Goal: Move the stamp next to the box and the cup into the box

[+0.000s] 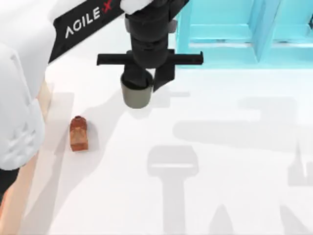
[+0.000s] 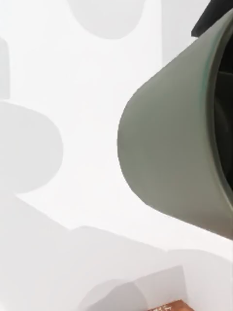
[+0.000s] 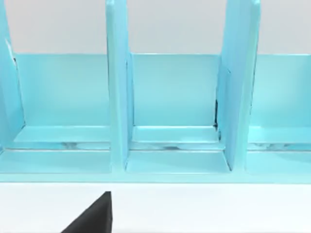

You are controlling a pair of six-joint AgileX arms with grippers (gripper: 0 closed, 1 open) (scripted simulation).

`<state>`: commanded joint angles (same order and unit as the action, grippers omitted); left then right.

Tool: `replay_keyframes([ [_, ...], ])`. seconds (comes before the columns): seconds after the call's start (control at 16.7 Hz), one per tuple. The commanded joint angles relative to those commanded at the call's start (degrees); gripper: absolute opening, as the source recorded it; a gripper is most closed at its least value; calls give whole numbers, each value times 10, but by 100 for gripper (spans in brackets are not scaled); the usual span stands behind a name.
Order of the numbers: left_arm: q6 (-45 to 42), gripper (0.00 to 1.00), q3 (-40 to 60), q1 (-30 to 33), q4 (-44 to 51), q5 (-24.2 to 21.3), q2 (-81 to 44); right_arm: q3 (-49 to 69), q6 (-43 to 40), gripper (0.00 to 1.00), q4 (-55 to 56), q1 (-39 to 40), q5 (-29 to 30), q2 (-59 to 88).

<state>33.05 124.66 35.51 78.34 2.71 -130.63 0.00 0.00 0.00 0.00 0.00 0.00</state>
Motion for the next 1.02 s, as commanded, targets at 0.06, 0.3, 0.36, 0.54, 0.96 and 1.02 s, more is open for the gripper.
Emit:
replay_keyframes([
  [0.06,-2,0,-19,-2,-7,0,12,0,0,100,0,0,0,0],
  [0.3,-4,0,-42,-5,-14,0,27,0,0,100,0,0,0,0],
  [0.36,-4,0,-42,-5,-14,0,27,0,0,100,0,0,0,0],
  [0.54,-6,0,-41,-2,-13,0,26,0,0,100,0,0,0,0],
  [0.96,-137,0,-182,-116,-33,-11,137,0,0,100,0,0,0,0],
  [1.02,-167,0,-216,-144,-38,-15,164,0,0,100,0,0,0,0],
])
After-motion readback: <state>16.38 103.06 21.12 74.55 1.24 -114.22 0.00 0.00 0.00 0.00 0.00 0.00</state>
